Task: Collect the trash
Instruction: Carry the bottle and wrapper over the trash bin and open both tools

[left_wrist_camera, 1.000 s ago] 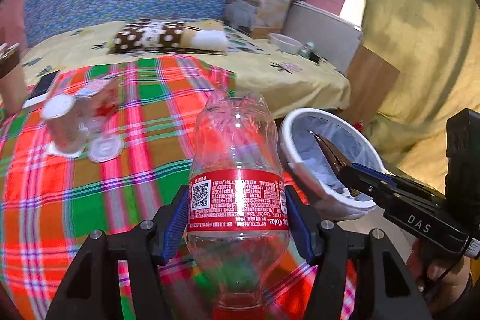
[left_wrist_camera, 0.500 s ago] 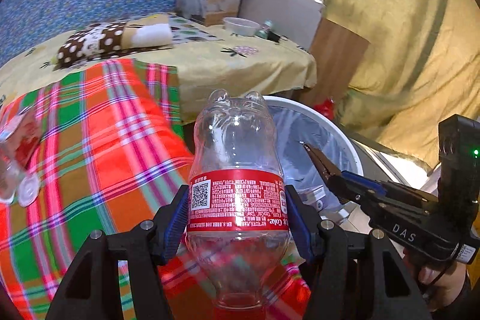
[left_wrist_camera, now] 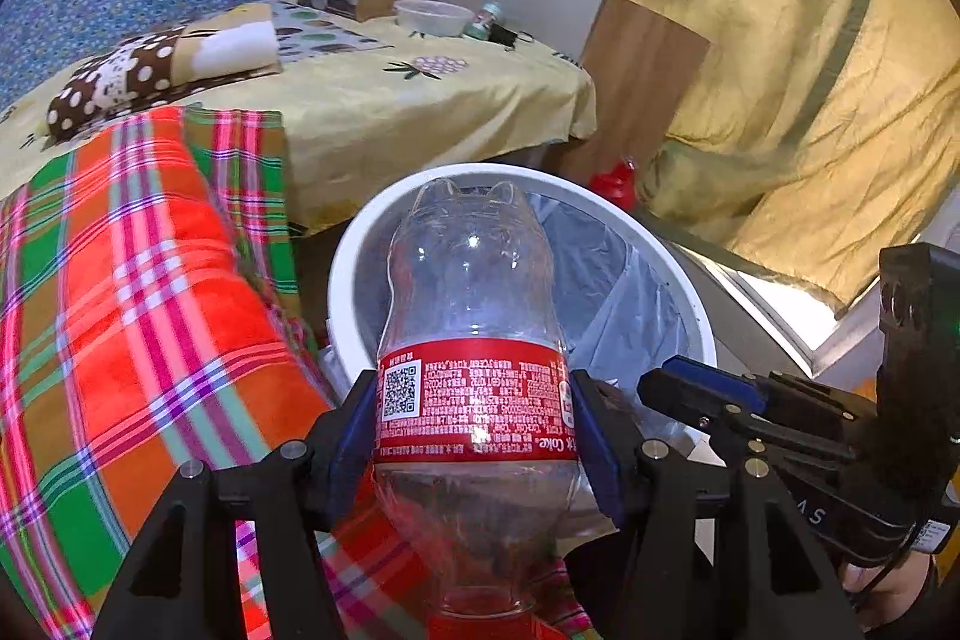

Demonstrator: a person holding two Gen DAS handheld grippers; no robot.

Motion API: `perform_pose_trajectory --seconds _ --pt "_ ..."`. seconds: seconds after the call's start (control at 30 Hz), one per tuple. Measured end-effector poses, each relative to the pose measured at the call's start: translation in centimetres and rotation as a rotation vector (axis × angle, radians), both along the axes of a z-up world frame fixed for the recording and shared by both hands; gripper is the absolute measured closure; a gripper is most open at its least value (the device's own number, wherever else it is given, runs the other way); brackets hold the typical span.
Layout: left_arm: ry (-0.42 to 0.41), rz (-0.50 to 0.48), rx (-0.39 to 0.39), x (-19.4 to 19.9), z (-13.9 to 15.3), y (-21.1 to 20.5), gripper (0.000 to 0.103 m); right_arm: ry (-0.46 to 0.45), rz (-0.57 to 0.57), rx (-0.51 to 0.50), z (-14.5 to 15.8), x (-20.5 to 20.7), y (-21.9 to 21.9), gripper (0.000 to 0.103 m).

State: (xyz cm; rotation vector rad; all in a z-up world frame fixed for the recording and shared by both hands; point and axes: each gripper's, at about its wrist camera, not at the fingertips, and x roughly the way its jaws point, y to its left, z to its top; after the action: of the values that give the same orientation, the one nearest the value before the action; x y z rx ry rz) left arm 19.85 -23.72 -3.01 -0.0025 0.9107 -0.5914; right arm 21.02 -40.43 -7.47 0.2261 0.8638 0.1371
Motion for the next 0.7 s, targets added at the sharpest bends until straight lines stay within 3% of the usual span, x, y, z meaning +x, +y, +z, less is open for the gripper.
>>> perform_pose_trajectory --seconds 0.17,0.37,0.7 --pt "-0.014 -0.007 -0.001 0.1 0.0 -0.6 0.041 -0.01 -0.016 -0.001 0.3 0.0 -0.4 0.067" --pt "-0.037 0.002 -0.021 0.0 0.6 -0.2 0.034 -0.024 -0.021 0.004 0.6 -0.3 -0.7 0.067" --pt "-0.025 0.054 -0.082 -1.1 1.6 2.3 0.034 -0.062 -0.002 0.008 1.7 -0.8 0.1 0.067"
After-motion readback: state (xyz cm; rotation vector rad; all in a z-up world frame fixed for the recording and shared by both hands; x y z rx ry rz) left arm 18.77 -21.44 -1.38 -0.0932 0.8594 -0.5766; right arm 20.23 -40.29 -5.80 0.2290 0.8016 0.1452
